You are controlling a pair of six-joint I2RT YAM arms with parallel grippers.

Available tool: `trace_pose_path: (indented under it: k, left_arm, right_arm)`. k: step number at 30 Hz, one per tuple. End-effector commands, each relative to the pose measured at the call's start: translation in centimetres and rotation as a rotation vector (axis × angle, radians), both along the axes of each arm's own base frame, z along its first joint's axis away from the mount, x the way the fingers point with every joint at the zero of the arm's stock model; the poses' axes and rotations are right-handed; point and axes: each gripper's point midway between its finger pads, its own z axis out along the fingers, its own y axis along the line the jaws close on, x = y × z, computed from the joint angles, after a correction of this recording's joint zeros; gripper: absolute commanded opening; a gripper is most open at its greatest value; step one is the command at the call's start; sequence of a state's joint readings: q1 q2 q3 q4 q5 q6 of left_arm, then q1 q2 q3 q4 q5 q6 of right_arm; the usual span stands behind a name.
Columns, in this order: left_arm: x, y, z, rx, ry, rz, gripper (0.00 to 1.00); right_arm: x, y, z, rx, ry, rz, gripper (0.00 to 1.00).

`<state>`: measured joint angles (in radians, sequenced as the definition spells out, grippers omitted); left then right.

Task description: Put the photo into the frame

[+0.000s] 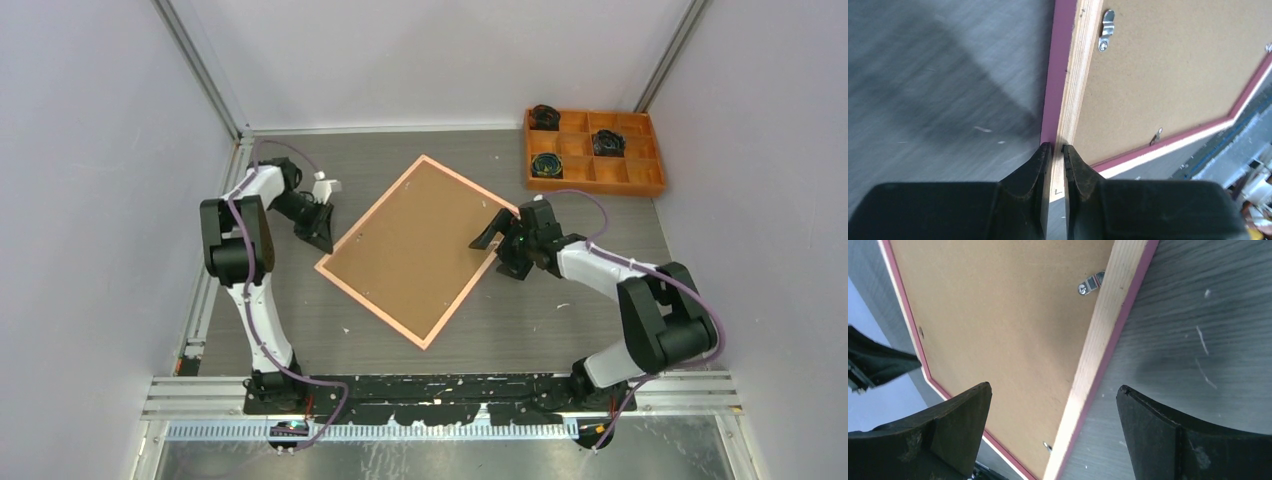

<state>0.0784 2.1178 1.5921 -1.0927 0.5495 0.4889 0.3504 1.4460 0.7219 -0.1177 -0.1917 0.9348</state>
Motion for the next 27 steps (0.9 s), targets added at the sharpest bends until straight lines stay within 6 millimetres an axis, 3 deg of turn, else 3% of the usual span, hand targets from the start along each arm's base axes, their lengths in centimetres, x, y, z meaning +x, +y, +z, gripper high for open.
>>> trace_pose_path:
  k: [1, 5, 9, 12, 15, 17, 20, 24, 27]
  left_arm:
    - [-4.7, -3.0, 1.1, -0.145, 0.080, -0.106, 0.14]
    - [-7.9, -5.1, 1.8, -0.250, 0.132, -0.175, 0.14]
    - [-10.7, -7.4, 1.7, -0.284, 0.175, -0.242, 0.16]
    - [-10.8, -8.1, 1.7, -0.284, 0.180, -0.218, 0.21]
    - [-9.2, -7.7, 1.7, -0.240, 0.157, -0.140, 0.23]
    - [-7.8, -7.4, 1.5, -0.203, 0.116, -0.091, 0.23]
    - [-6.5, -7.9, 1.9, -0.215, 0.103, -0.037, 0.26]
    - [-5.6, -8.4, 1.7, -0.225, 0.108, 0.006, 0.28]
    - [-5.5, -8.6, 0.9, -0.224, 0.127, 0.015, 0.26]
  right_arm:
    - [3.1, 0.9, 0.7, 0.078, -0.042, -0.022, 1.00]
    - [5.5, 0.1, 0.9, 0.071, -0.068, -0.052, 1.00]
    - [6.5, -2.5, 1.1, -0.031, -0.058, -0.118, 1.00]
    - [6.7, -4.7, 2.8, -0.130, -0.104, -0.176, 0.98]
    - [6.4, -4.5, 5.5, -0.123, -0.180, -0.172, 0.94]
    - [6.3, -2.8, 7.0, -0.101, -0.223, -0.135, 0.92]
    - [5.7, 2.0, 8.2, -0.028, -0.246, -0.027, 0.88]
    - [4.4, 9.1, 8.0, 0.083, -0.247, 0.119, 0.80]
    - [3.5, 13.4, 7.5, 0.138, -0.243, 0.201, 0.73]
